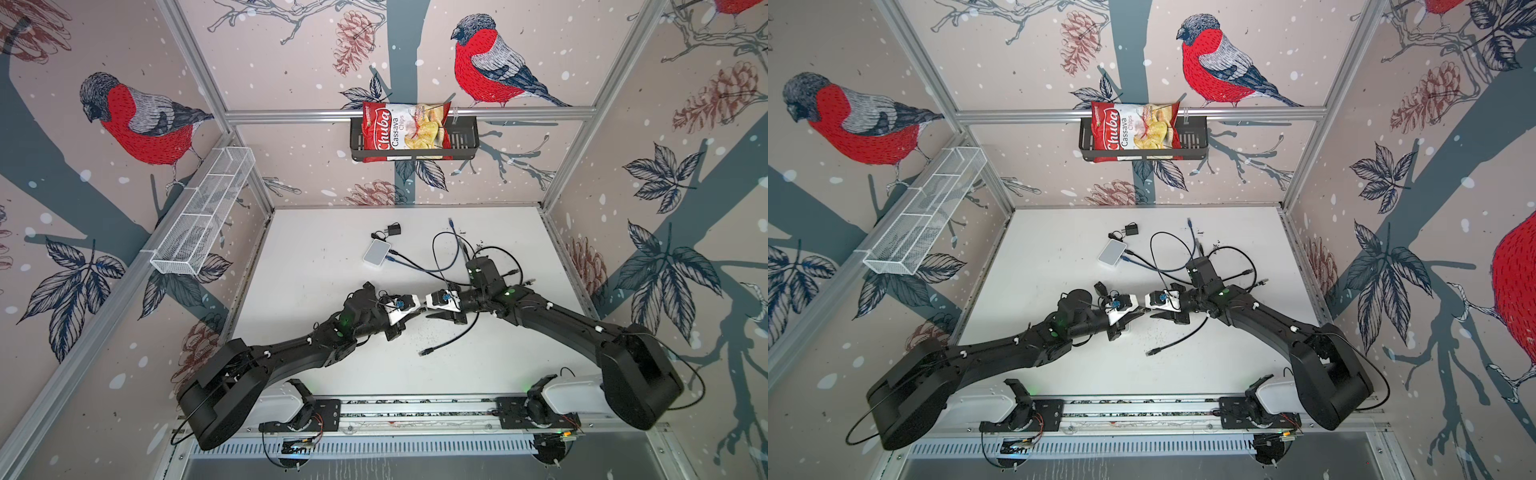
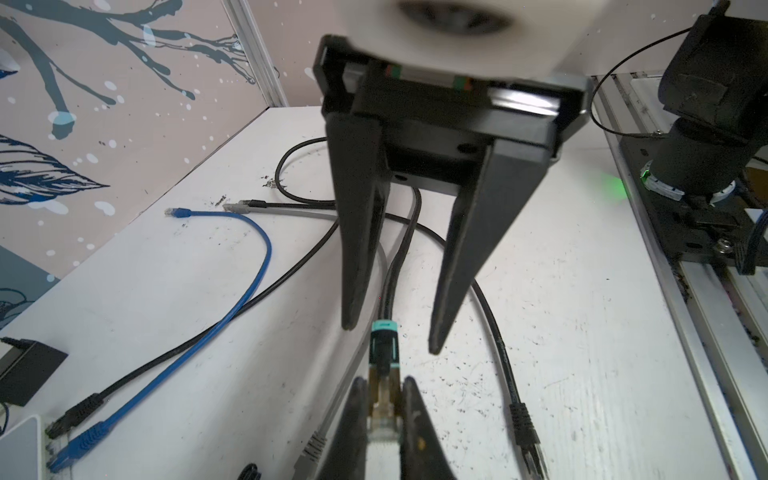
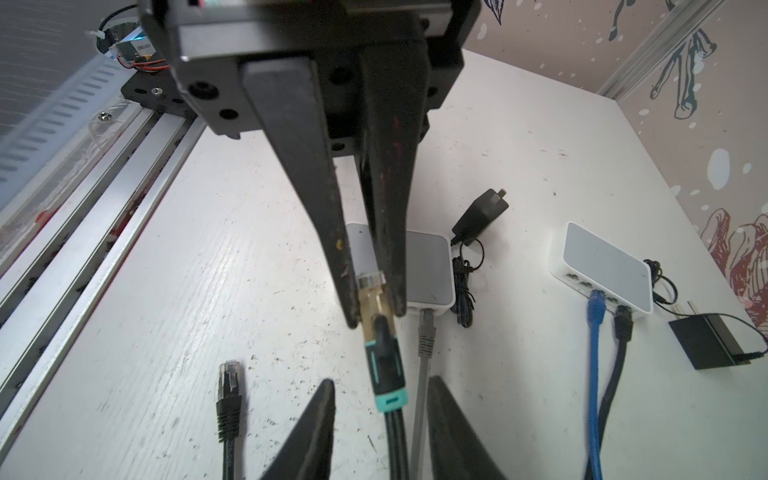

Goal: Insert the plug into the switch port

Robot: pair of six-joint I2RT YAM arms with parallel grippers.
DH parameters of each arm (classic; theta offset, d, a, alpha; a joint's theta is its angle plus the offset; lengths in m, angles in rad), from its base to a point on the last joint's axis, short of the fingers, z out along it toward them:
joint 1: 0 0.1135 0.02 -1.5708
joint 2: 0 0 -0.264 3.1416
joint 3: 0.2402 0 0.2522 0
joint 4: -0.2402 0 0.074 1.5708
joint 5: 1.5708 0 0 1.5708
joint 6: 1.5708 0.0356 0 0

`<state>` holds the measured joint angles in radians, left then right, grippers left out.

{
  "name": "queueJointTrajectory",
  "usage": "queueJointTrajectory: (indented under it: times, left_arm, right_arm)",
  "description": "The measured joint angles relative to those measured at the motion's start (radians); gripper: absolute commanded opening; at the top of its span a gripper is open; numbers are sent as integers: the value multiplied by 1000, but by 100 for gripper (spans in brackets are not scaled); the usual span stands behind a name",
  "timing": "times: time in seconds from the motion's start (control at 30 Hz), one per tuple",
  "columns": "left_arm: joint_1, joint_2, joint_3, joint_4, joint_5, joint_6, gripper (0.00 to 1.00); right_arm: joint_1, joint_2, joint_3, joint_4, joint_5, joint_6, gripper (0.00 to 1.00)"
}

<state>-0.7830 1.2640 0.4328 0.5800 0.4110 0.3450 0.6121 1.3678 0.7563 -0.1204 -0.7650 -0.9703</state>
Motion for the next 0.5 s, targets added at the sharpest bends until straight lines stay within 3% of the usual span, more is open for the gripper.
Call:
queueJointTrajectory:
  times: [0.5]
  left_arm:
    - [-6,-18,-16,6,-15,73,0]
  right_arm:
    - [13,36,40,-48,-20,-56,3]
